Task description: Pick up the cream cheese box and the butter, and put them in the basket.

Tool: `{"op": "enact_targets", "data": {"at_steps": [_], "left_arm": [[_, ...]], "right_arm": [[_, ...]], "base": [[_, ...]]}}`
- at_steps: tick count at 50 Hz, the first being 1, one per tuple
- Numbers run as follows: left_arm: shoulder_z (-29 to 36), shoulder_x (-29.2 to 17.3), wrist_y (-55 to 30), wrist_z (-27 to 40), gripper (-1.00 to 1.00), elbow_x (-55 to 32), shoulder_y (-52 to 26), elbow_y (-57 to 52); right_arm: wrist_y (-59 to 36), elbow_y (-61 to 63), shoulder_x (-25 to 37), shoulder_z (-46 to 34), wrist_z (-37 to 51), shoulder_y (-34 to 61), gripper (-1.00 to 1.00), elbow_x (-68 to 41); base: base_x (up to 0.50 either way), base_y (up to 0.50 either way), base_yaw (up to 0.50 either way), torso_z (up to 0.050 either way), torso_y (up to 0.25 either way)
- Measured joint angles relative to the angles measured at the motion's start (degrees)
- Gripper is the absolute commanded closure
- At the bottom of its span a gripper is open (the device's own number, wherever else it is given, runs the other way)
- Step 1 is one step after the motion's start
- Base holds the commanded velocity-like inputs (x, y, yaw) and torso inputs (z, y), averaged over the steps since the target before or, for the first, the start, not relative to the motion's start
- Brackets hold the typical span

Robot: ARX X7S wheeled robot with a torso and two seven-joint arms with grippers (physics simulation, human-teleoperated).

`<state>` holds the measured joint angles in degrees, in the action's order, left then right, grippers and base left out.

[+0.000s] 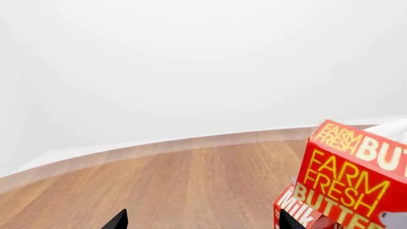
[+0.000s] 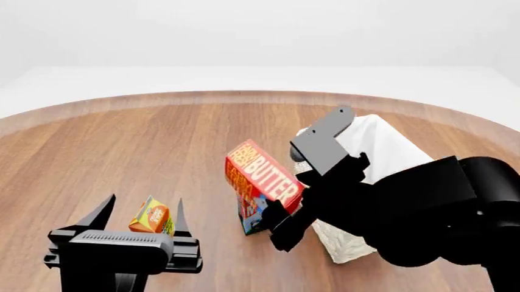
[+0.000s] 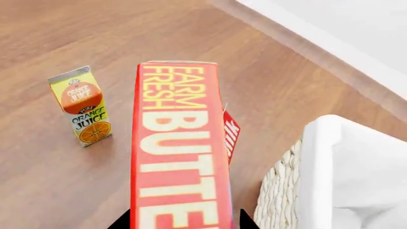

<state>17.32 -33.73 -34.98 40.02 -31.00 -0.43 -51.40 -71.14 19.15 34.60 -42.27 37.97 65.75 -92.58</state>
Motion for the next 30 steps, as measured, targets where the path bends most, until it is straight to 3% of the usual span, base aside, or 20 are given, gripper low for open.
{"op": "enact_targets", "data": {"at_steps": [30], "left_arm": [[0.40, -0.28, 0.30, 0.31, -1.00, -0.25, -0.25, 0.25]], "right_arm": [[-1.22, -14.49, 0.26, 1.94, -1.76, 11.68, 1.00, -0.06]], "base": [[0.00, 0.00, 0.00, 0.001, 0.001]]}}
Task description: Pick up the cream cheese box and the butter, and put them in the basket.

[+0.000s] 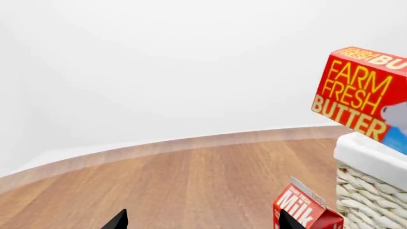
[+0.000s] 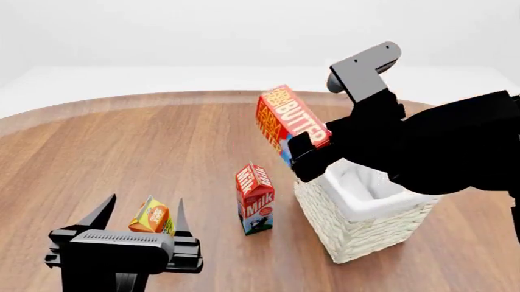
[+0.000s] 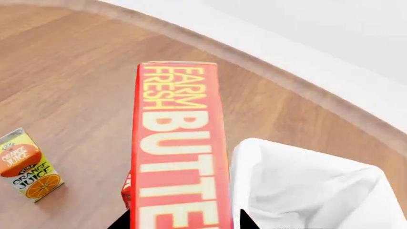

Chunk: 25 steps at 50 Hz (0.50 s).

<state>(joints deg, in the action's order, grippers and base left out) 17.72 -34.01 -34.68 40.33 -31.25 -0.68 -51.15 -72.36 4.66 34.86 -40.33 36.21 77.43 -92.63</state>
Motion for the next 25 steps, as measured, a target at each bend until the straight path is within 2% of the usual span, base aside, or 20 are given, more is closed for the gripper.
{"op": "enact_targets", "data": {"at_steps": [25], "left_arm": [[0.51, -0.15, -0.16, 0.31, -1.00, -0.27, -0.59, 0.05]], "right_arm": [[1.22, -9.50, 2.91, -0.22, -4.46, 4.22, 1.00, 4.98]], "base": [[0.00, 0.00, 0.00, 0.000, 0.001]]}}
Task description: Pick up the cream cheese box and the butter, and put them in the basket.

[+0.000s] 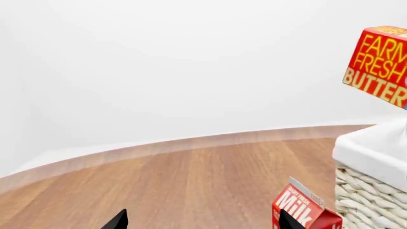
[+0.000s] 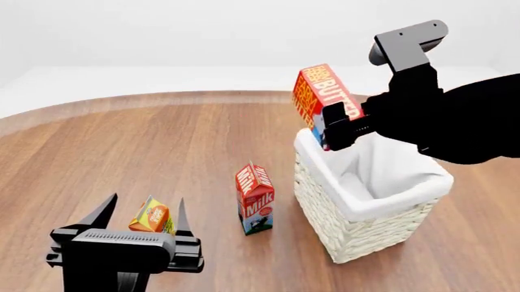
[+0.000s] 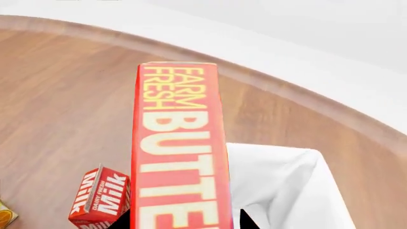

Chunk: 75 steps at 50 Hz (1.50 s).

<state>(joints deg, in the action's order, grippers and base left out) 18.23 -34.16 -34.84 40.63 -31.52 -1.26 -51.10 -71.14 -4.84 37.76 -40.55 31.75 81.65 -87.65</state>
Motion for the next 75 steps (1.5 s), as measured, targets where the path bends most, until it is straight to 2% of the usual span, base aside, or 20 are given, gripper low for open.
{"op": "enact_targets", "data": {"at_steps": [43, 75], "left_arm": [[1.32, -0.24, -0.14, 0.52, -1.00, 0.01, -0.73, -0.09], [1.44, -0.64, 0.15, 1.03, -1.00, -0.26, -0.85, 0.01]], "right_arm": [[5.35, -6.73, 5.92, -4.31, -7.71, -4.26, 1.00, 10.17], [9.40, -10.78, 3.74, -8.00, -10.78, -8.94, 1.00, 14.56]], "base": [[0.00, 0.00, 0.00, 0.000, 0.001], [0.00, 0.00, 0.00, 0.000, 0.001]]}}
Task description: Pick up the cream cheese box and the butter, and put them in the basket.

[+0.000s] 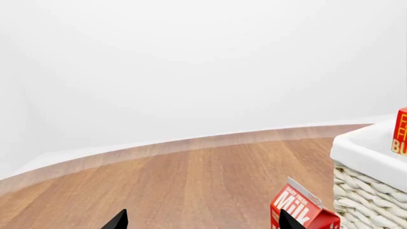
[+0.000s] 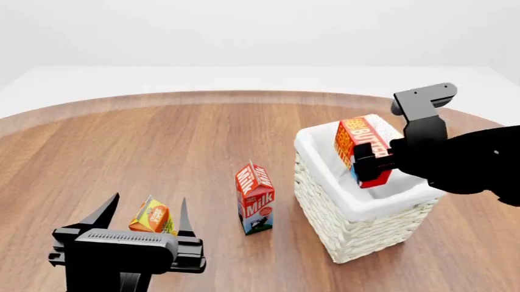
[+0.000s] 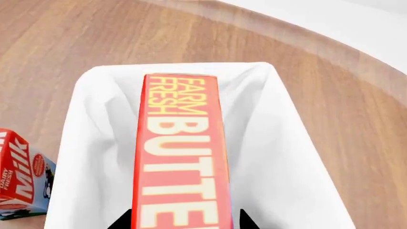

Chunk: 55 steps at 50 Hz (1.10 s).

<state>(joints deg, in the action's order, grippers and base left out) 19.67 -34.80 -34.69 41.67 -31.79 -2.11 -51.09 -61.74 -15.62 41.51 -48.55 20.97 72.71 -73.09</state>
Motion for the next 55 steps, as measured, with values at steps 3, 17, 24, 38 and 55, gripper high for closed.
{"op": "enact_targets", "data": {"at_steps": [3, 17, 24, 38, 55], "left_arm": [[0.05, -0.04, -0.02, 0.08, -1.00, -0.02, 0.01, -0.05], [0.56, -0.01, -0.07, 0.22, -1.00, 0.03, -0.22, 0.13], [0.75, -0.01, -0.05, 0.19, -1.00, -0.02, -0.43, 0.35], [1.21, -0.03, 0.28, 0.11, -1.00, 0.17, -0.52, 0.72], [1.44, -0.16, 0.20, 0.35, -1.00, -0.08, -0.76, 0.49]], "right_arm": [[0.31, -0.53, -0.23, -0.28, -0.27, -0.31, 1.00, 0.34], [1.05, -2.53, -1.00, -1.01, -1.26, -0.65, 1.00, 1.29], [1.43, -3.47, -1.39, -1.44, -1.85, -0.52, 1.00, 1.97], [2.29, -4.31, -1.67, -1.49, -2.65, 0.68, -1.00, 4.84], [1.64, -1.22, -0.21, 0.33, -0.88, 1.48, -1.00, 3.98]], "base": [[0.00, 0.00, 0.00, 0.000, 0.003], [0.00, 0.00, 0.00, 0.001, 0.001], [0.00, 0.00, 0.00, 0.000, 0.000], [0.00, 0.00, 0.00, 0.000, 0.001], [0.00, 0.00, 0.00, 0.000, 0.000]]}}
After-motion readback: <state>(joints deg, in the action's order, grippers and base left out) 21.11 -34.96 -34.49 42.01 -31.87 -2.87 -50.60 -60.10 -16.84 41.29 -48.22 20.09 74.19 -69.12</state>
